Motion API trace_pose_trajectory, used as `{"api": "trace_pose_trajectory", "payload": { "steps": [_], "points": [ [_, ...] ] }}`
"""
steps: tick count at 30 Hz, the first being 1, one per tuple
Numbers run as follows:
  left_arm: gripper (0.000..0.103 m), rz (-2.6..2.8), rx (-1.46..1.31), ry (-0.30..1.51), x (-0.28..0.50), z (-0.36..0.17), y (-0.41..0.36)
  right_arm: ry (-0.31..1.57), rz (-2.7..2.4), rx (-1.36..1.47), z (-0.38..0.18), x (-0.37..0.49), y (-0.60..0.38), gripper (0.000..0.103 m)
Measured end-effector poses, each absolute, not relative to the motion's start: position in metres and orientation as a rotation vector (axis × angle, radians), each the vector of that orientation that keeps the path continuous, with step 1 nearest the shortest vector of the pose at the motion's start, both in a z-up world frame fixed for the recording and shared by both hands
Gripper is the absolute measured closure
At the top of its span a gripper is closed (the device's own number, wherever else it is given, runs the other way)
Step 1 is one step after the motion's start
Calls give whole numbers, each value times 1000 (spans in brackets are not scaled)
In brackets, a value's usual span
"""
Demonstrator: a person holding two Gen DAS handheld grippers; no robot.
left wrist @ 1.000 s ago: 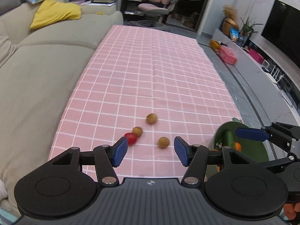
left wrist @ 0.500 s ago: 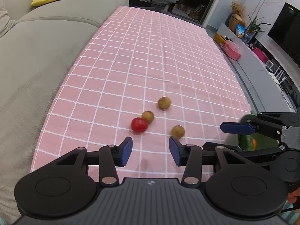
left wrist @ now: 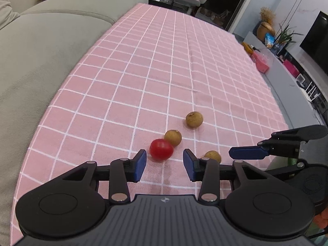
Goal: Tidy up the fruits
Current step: 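Grasp the red cherry tomato with the left gripper while the right grasps a longan, then carry the tomato and the longan over the green colander with both grippers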
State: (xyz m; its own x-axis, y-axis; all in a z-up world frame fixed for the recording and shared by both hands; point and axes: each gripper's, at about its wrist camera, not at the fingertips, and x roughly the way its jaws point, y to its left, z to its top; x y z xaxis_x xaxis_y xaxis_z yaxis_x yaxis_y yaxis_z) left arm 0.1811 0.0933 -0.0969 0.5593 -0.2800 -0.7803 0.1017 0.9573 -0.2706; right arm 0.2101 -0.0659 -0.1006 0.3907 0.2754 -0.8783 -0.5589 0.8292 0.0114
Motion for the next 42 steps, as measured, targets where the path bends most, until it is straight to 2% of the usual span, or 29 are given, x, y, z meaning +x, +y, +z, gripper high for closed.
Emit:
{"api": "trace_pose_trajectory", "payload": {
  "steps": [6,8,13,15,16,22,31,42],
  "points": [
    [57,-227,-178,968,190,-106,89,1076,548,-303,-110,221,-65,69],
    [57,-226,-176,972,192,-108,88,1081,544,-302,-111,224,-64,73],
    [64,-227,-160,982,196,-112,84,1097,538,-298,-115,229,-64,76],
    [70,-224,-130,986,196,-113,81,1100,533,-295,-116,229,-64,77],
    [71,-223,-127,987,196,-114,81,1101,529,-290,-116,229,-65,81],
    [72,-225,-139,988,194,-111,80,1088,517,-271,-112,226,-67,81],
    [72,-238,-124,951,176,-77,78,1023,514,-230,-81,204,-70,81],
    [72,-373,-39,877,133,-21,38,898,471,-76,-12,142,-116,81]
  ]
}}
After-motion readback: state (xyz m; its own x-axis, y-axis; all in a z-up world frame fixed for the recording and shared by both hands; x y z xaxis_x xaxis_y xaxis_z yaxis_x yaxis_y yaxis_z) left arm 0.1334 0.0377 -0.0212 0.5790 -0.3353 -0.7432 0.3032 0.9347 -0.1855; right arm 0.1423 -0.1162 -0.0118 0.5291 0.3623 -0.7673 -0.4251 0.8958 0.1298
